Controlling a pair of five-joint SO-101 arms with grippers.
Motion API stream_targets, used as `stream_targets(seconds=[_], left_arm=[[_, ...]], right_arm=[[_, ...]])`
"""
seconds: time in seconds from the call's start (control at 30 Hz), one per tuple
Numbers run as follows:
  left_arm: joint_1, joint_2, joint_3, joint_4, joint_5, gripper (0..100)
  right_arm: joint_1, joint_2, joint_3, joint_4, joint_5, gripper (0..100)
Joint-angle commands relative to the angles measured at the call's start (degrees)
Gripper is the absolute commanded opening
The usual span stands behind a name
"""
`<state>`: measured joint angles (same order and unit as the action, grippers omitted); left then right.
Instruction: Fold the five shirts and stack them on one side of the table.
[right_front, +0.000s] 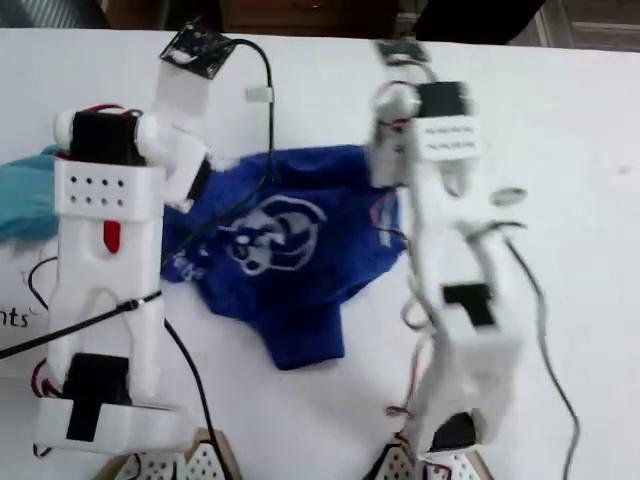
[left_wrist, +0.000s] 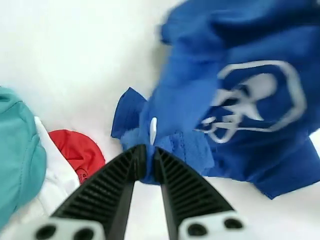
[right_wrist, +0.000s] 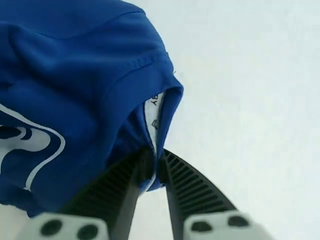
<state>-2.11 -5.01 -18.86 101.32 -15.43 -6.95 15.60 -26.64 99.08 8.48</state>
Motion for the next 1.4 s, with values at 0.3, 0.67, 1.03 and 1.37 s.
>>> stream_targets(seconds=[0.3, 0.67, 1.03, 1.37], left_arm=[[1.41, -2.37, 34.51, -9.76, -0.18, 3], [0.26, -2.90, 44.00, -21.80, -0.09, 3], [-7.38, -2.81, 38.02, -13.89, -0.09, 3], [-8.62, -2.55, 38.81, -9.76, -0.18, 3]], right_arm=[[7.34, -45.58, 75.08, -30.02, 13.54, 2.1], [7.43, -67.03, 74.37, -24.04, 16.97, 26.8], [-5.76, -45.67, 52.57, -35.65, 2.11, 23.8], [-11.12, 12.09, 6.95, -30.20, 0.79, 23.7]])
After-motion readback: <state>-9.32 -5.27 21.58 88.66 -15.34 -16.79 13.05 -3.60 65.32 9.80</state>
